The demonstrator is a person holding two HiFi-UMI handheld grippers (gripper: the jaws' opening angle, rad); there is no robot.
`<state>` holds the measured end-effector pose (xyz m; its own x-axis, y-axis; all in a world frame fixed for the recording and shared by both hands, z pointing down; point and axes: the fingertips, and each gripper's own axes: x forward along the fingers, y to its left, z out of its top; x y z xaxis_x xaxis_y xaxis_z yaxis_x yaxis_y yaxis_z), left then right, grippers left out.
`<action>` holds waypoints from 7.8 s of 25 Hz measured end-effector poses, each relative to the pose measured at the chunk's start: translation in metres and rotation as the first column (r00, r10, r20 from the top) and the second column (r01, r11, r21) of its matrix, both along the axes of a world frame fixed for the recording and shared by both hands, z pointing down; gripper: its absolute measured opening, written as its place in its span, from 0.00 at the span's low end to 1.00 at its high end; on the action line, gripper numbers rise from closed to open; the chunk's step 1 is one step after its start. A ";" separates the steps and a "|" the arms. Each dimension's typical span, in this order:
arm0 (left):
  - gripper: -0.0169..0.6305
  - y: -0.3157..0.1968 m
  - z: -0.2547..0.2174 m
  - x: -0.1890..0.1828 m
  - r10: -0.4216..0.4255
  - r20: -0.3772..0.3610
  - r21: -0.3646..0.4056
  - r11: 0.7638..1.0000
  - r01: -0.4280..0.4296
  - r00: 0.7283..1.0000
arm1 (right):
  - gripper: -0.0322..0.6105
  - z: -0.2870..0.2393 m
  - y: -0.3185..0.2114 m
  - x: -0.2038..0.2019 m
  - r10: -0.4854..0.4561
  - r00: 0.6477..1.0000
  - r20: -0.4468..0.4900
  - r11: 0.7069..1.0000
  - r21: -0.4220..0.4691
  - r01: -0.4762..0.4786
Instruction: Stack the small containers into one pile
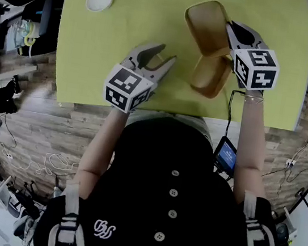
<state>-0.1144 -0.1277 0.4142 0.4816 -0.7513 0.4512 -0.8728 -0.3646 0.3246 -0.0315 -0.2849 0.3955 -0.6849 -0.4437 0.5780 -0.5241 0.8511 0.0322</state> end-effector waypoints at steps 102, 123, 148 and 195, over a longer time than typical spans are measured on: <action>0.33 -0.018 0.019 0.044 0.178 0.008 -0.083 0.981 -0.176 0.984 | 0.30 0.067 0.113 0.100 0.523 0.847 0.097 0.797 -0.407 -0.446; 0.33 0.035 0.030 -0.052 0.069 0.090 -0.126 0.990 -0.057 0.994 | 0.14 0.046 0.156 -0.055 0.042 0.976 0.215 0.905 -0.421 0.054; 0.18 0.064 0.092 -0.103 0.236 0.290 -0.329 0.935 -0.136 0.928 | 0.07 0.051 0.207 -0.073 -0.107 0.948 0.298 0.852 -0.464 0.242; 0.08 0.019 0.047 -0.014 0.005 -0.202 -0.249 0.967 -0.057 0.979 | 0.07 0.055 0.166 0.041 0.175 0.952 0.250 0.918 -0.391 -0.065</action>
